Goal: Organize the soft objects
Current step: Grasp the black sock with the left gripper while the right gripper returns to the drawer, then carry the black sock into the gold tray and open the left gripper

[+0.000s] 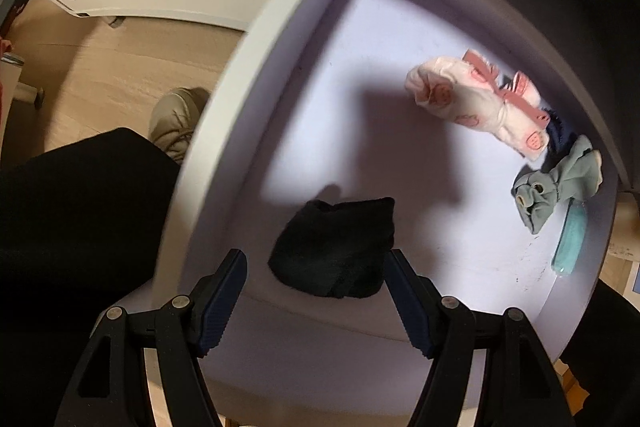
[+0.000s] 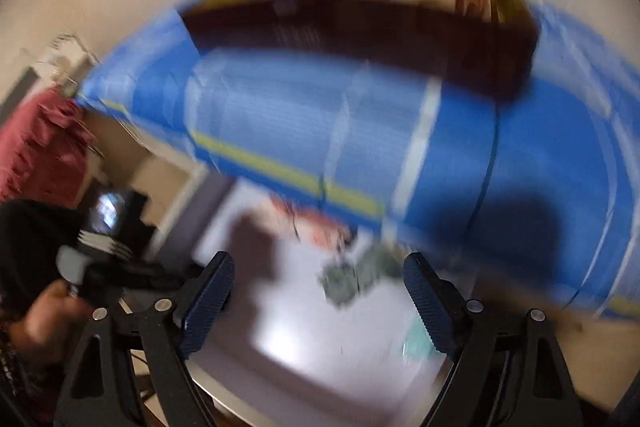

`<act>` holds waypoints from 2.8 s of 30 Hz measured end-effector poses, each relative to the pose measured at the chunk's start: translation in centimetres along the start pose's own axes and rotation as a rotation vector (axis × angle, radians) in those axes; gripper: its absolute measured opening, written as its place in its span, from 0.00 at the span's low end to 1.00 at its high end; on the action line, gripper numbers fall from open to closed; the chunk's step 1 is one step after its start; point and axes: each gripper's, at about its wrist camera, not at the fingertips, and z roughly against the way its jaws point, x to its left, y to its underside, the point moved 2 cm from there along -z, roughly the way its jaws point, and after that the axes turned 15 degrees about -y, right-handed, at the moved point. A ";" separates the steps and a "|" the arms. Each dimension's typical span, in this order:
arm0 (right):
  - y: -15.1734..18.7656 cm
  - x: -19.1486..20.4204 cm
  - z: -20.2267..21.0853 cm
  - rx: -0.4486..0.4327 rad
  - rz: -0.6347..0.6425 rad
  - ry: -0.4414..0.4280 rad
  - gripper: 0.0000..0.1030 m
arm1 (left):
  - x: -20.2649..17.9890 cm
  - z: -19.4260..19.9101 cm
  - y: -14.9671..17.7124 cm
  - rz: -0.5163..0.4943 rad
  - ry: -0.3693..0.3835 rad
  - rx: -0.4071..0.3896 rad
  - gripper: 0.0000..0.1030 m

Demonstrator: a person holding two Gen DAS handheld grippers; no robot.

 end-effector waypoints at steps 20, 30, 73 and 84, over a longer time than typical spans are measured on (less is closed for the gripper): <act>6.6 -7.0 -7.7 0.354 -0.378 0.006 0.84 | -4.7 -2.8 -0.8 -0.203 -0.063 -0.021 0.51; 6.9 -7.1 -8.0 0.368 -0.396 -0.010 0.84 | -4.2 -0.5 -0.9 -0.187 -0.006 -0.052 0.38; 6.7 -5.9 -7.3 0.372 -0.437 -0.125 0.84 | -10.0 34.5 -21.6 -0.060 0.183 -0.686 0.42; 6.5 -5.7 -7.9 0.387 -0.415 -0.107 0.84 | -8.2 33.7 -20.1 -0.030 0.221 -0.686 0.57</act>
